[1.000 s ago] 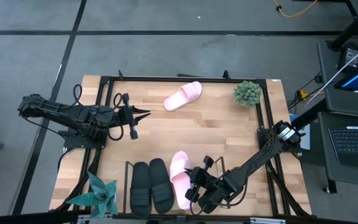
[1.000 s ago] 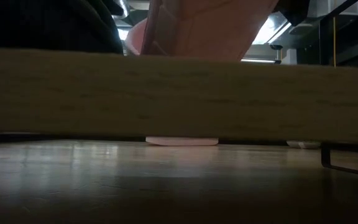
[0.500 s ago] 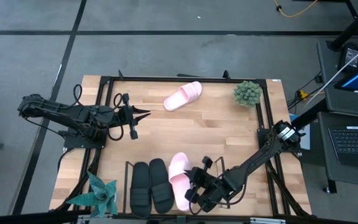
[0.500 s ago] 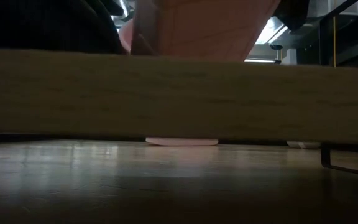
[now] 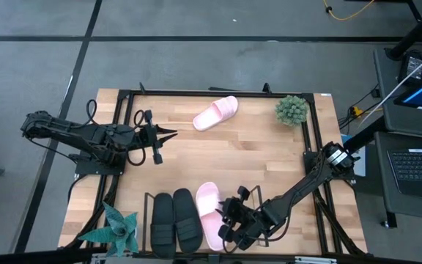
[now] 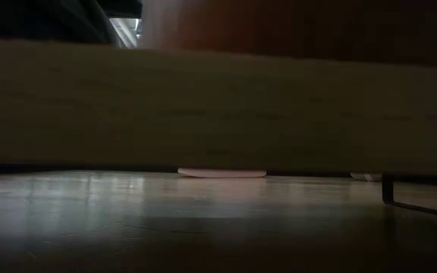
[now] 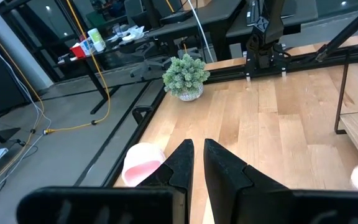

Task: Pick and place slides into the shelf
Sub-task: Put the right pink slide on the shelf

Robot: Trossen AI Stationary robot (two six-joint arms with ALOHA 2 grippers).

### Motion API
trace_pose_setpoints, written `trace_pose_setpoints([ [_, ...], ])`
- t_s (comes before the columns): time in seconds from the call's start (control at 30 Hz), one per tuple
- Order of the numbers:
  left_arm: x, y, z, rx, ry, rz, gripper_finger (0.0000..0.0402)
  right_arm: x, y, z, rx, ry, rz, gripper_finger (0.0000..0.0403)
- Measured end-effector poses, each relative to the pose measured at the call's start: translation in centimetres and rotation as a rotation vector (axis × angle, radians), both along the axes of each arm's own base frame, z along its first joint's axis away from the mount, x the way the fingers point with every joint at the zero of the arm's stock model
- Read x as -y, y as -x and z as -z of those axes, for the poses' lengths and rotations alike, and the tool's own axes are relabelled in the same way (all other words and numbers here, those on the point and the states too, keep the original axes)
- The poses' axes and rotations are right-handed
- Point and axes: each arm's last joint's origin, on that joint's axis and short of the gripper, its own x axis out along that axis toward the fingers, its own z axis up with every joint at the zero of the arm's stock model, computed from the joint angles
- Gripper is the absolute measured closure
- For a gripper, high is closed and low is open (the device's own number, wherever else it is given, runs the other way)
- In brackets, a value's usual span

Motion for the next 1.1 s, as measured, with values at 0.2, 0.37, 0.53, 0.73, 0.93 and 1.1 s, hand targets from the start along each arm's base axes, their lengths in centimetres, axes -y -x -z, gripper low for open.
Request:
trace_pose_setpoints([
  [0.2, 0.0, 0.0, 0.0, 0.0, 0.0, 0.0, 0.037, -0.1, -0.1, -0.1, 0.016, -0.007, 0.0, 0.0262],
  [0.37, 0.0, 0.0, 0.0, 0.0, 0.0, 0.0, 0.037, -0.1, -0.1, -0.1, 0.011, 0.014, -0.015, 0.0259],
  [0.53, 0.0, 0.0, 0.0, 0.001, 0.001, 0.0, 0.037, 0.1, -0.2, -0.2, -0.005, 0.06, -0.041, 0.0258],
  [0.73, 0.0, 0.0, 0.0, 0.001, 0.002, 0.0, 0.037, 0.5, -0.9, -2.4, -0.059, 0.154, -0.087, 0.0262],
  [0.93, 0.0, 0.0, 0.0, 0.003, 0.007, -0.001, 0.037, 1.4, -0.9, -4.8, -0.208, 0.137, -0.13, 0.0324],
  [1.1, 0.0, 0.0, 0.0, 0.003, 0.007, -0.001, 0.037, 2.2, -0.9, -5.1, -0.334, 0.065, -0.206, 0.0393],
])
